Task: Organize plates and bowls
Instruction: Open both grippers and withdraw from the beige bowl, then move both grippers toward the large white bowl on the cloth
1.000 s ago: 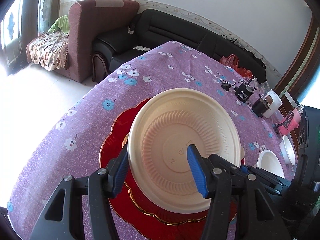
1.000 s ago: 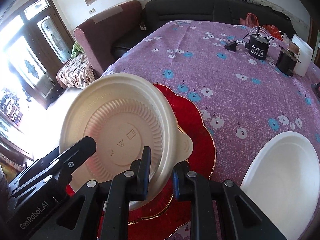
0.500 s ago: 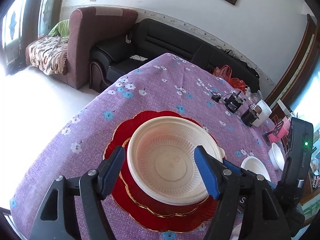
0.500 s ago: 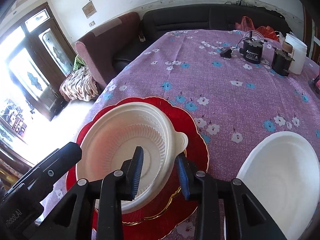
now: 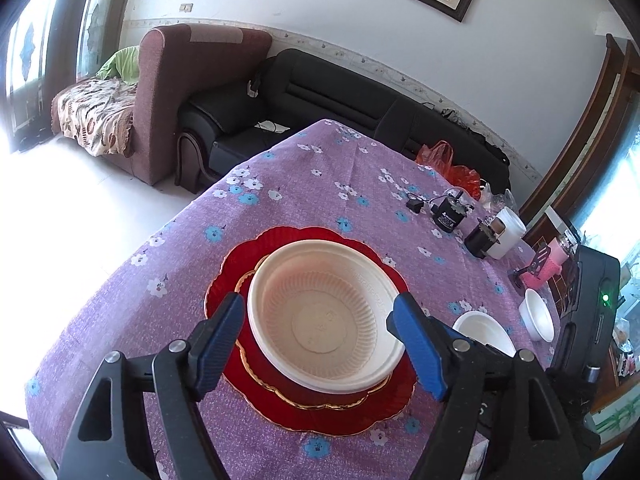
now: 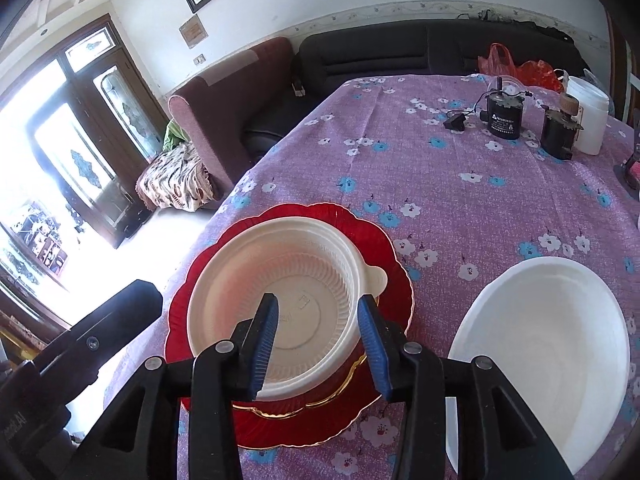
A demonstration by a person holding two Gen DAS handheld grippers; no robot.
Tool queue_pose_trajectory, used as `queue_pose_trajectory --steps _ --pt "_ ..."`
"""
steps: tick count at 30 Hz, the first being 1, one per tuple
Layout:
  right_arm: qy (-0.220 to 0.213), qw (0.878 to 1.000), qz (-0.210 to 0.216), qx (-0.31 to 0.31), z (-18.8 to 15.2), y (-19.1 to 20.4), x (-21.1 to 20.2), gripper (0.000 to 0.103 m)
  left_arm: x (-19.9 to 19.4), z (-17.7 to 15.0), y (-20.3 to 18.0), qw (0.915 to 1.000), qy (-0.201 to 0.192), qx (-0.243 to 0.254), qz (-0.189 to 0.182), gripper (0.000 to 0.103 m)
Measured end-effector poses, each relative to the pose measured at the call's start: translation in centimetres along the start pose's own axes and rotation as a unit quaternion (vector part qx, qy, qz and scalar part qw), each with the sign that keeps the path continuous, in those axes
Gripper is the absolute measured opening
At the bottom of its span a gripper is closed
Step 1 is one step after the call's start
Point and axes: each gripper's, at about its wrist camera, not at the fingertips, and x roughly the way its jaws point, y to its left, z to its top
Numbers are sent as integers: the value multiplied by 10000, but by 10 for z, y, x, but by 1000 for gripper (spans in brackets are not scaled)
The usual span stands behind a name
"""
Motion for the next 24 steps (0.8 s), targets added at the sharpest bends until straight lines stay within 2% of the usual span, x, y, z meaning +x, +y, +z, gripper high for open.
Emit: queue_pose_trajectory --steps 13,18,24 --pt "-437 9987 119 252 -18 -28 -62 52 -26 -11 -24 9996 -111 245 -42 77" --pt "-690 9969 34 363 -29 -49 -96 59 -32 -18 -43 9989 -92 458 -91 78" --pt "-865 9949 -176 486 -41 -81 -128 60 -36 -28 -66 9973 -33 727 -129 80"
